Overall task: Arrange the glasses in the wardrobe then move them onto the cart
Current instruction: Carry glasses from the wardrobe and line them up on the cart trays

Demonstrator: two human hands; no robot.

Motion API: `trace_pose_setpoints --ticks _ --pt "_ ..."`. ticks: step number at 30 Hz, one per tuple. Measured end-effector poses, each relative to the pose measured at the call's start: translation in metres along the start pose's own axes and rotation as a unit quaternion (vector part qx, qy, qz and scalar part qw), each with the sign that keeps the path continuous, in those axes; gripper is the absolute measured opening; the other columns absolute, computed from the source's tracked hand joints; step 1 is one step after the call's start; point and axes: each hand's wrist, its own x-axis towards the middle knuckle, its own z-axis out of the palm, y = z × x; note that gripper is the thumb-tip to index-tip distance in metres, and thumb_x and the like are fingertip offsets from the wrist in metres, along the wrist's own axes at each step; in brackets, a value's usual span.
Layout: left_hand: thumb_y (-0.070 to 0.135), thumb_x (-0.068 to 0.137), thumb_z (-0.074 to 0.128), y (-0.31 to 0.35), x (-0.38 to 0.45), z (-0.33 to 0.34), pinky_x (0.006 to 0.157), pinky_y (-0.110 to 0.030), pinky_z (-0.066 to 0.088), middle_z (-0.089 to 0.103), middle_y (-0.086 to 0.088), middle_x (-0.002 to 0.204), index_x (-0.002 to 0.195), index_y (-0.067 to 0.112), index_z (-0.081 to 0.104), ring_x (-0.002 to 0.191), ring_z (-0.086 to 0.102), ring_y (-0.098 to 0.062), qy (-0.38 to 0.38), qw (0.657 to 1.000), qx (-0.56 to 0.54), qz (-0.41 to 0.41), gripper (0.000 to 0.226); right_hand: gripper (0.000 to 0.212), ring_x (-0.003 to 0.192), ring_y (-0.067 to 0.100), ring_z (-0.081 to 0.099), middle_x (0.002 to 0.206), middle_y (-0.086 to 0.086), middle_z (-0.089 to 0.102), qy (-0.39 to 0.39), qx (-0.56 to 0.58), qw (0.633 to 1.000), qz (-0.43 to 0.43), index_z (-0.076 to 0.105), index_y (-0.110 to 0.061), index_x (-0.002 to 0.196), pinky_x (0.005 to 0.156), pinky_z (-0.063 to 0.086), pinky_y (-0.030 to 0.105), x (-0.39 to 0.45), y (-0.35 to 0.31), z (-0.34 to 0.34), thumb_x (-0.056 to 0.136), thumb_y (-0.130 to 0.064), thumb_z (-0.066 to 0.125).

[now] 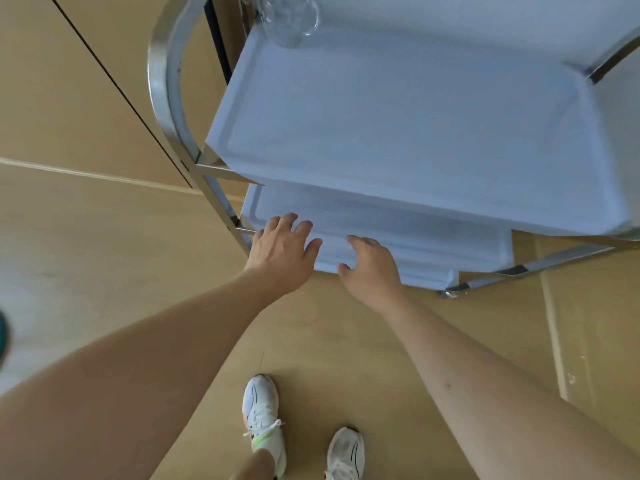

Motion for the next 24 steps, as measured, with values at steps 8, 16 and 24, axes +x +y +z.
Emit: trace_pose_setpoints --ticks 8,16,24 --pt "0.045 0.105 0.041 0.099 -0.067 -0.128 0.117 -0.046 0.031 0.037 -0.007 0.158 0.149 0.021 0.045 0.147 0.025 -0.028 -0.001 0.998 -0.027 0.054 0.050 0.066 0.145 0.025 0.034 0.156 0.002 0.041 0.023 0.070 0.996 0.048 0.035 -0.021 0.156 0.113 0.034 0.038 -0.109 -0.022 -0.121 0.097 -0.040 0.059" --pt "0.048 0.103 0.046 0.228 -0.103 -0.224 0.116 -0.047 0.031 0.037 -0.008 0.157 0.150 0.023 0.042 0.146 0.026 -0.030 0.047 0.993 -0.014 0.109 0.053 0.068 0.144 0.026 0.036 0.156 0.005 0.042 0.144 0.095 0.985 0.018 0.037 -0.018 0.155 0.116 0.033 0.038 -0.187 -0.013 -0.271 0.096 -0.040 0.063" --pt "0.046 0.102 0.047 0.365 -0.086 -0.283 0.114 -0.049 0.033 0.035 -0.008 0.158 0.151 0.023 0.040 0.146 0.027 -0.031 0.076 0.967 0.011 0.241 0.055 0.069 0.139 0.028 0.043 0.151 0.006 0.048 0.287 0.072 0.954 0.059 0.038 -0.018 0.154 0.110 0.037 0.039 -0.239 0.027 -0.399 0.095 -0.044 0.063"
